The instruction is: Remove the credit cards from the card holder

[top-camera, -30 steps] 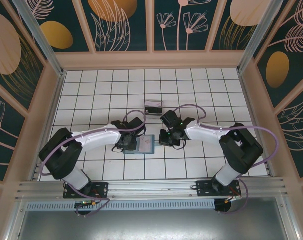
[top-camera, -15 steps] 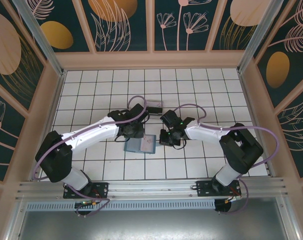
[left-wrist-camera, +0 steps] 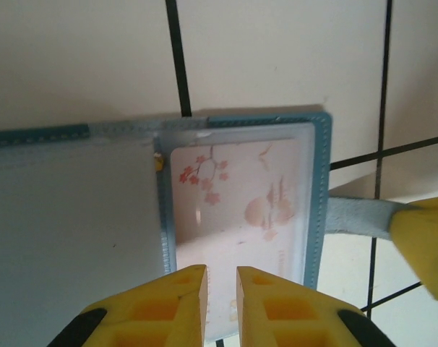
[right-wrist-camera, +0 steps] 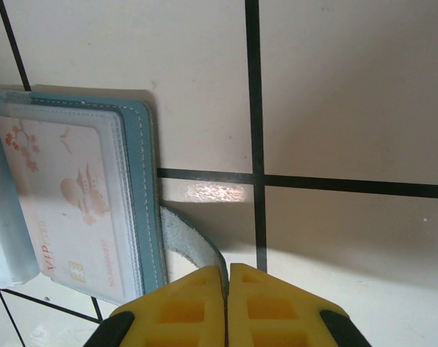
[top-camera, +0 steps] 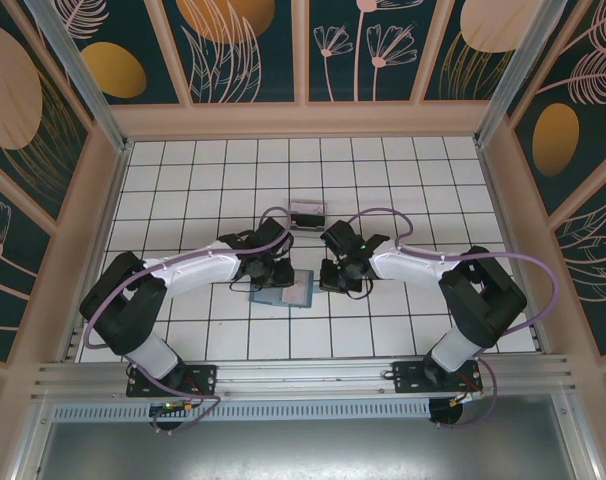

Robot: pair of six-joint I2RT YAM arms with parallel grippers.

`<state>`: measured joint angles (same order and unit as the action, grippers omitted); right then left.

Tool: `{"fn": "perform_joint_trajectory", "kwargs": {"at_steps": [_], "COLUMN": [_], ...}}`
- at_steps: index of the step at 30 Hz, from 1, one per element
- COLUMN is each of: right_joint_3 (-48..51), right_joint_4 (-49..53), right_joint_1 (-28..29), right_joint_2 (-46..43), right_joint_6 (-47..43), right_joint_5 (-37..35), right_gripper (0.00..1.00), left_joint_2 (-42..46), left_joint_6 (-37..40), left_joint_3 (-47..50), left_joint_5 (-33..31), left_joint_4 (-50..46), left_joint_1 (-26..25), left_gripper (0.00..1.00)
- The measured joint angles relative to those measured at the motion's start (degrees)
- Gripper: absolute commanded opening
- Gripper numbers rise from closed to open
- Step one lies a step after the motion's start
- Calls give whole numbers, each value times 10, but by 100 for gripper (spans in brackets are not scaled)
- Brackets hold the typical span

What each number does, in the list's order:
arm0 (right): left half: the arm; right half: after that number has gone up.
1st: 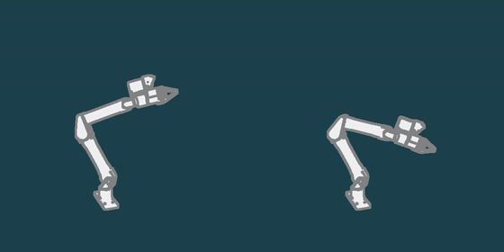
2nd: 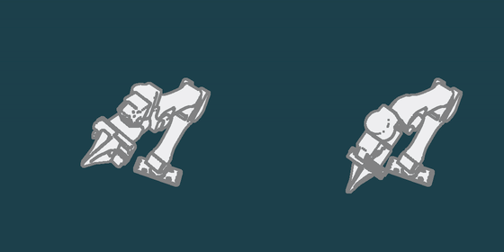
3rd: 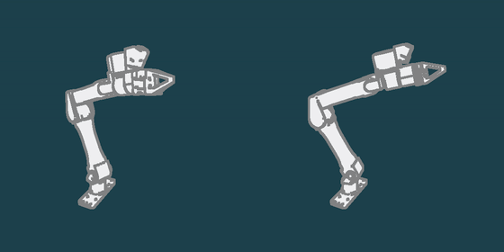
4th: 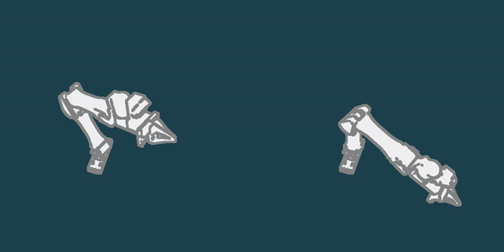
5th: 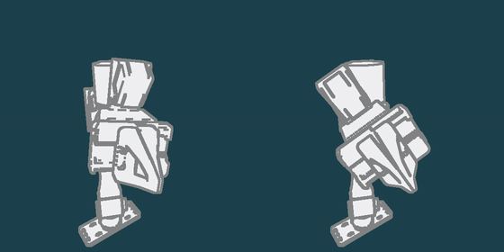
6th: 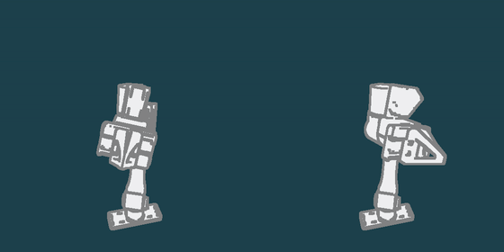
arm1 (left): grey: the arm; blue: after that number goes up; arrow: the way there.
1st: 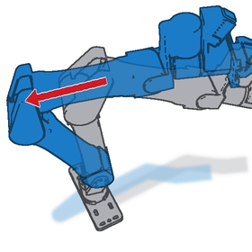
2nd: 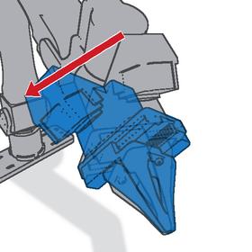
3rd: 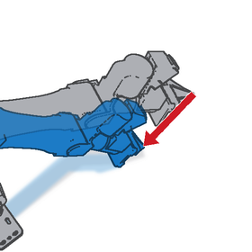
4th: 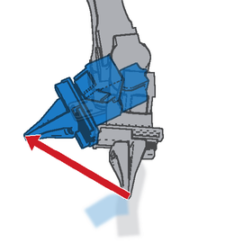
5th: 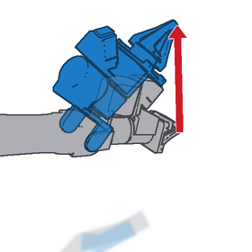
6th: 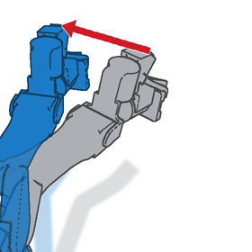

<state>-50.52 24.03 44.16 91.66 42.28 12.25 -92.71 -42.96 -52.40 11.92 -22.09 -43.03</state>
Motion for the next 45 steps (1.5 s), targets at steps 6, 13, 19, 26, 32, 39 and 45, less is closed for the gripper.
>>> {"fn": "perform_joint_trajectory", "kwargs": {"at_steps": [6, 13, 19, 26, 32, 39, 45], "right_joint_3": [0, 0, 0, 0, -1, -6, -15], "right_joint_4": [2, 4, 4, 10, 14, 19, 29], "right_joint_1": [0, 0, 0, 0, 0, 0, 0], "right_joint_2": [0, 0, 0, 0, 0, 0, 0], "right_joint_6": [0, 0, 0, 0, 0, 0, 1], "right_joint_5": [-2, -3, -3, -4, -4, -4, -13], "right_gripper": [7, 7, 7, 7, 7, 8, 21], "left_joint_2": [0, 0, 1, 12, 20, 21, 21], "left_joint_6": [-9, -9, -9, -19, -26, -36, -41], "left_joint_3": [39, 60, 78, 118, 143, 159, 164], "left_joint_5": [31, 38, 52, 89, 117, 151, 172], "left_joint_4": [48, 69, 97, 163, 204, 237, 254], "left_joint_1": [19, 30, 36, 50, 59, 64, 64], "left_gripper": [20, 21, 22, 22, 22, 22, 23]}}
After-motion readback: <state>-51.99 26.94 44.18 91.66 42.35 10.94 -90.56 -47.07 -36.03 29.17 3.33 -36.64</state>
